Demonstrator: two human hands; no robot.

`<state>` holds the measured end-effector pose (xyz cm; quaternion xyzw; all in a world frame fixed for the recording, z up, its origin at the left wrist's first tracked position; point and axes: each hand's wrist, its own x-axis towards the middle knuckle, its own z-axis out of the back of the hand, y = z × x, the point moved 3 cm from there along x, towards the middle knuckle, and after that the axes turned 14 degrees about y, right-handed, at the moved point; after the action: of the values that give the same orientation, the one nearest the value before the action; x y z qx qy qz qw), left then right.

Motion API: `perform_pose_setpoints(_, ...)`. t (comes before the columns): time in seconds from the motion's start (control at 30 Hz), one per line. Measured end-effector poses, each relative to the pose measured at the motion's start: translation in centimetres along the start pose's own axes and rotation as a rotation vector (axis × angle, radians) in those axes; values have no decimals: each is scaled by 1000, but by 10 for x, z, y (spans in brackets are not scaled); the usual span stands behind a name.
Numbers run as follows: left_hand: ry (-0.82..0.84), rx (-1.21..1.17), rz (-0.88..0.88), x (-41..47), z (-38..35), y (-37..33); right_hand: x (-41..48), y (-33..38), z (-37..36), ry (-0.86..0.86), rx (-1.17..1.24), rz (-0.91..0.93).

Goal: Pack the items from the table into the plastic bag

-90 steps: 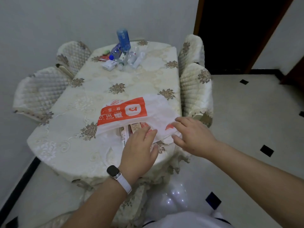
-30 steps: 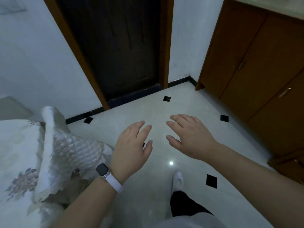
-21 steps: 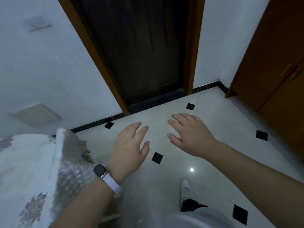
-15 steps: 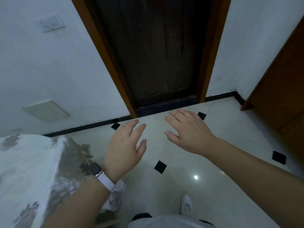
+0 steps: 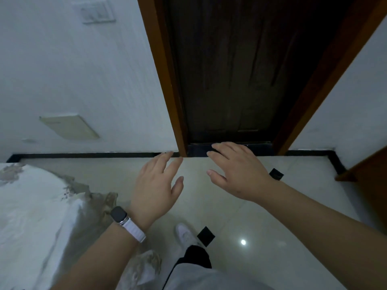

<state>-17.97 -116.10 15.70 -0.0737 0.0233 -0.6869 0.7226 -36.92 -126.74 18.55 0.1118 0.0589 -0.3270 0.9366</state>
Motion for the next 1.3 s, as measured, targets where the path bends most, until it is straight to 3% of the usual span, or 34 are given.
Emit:
perform_pose_setpoints(0.33, -62, 2, 26, 124, 27, 131, 185, 12, 60, -25, -140, 82)
perform_pose_setpoints(0.6, -143, 18, 171, 161, 35, 245, 327, 53, 83, 1, -236, 294)
perform_pose_setpoints(0.83, -115, 86, 384, 186, 36, 330, 461, 82, 67, -44, -187, 552)
perform_pose_setpoints(1.13, -70, 218, 748, 230, 85, 427, 638, 132, 111, -146, -76, 903)
perform_pose_setpoints(1.3, -67, 205, 958, 222, 90, 465, 700, 179, 115, -97, -52, 1052)
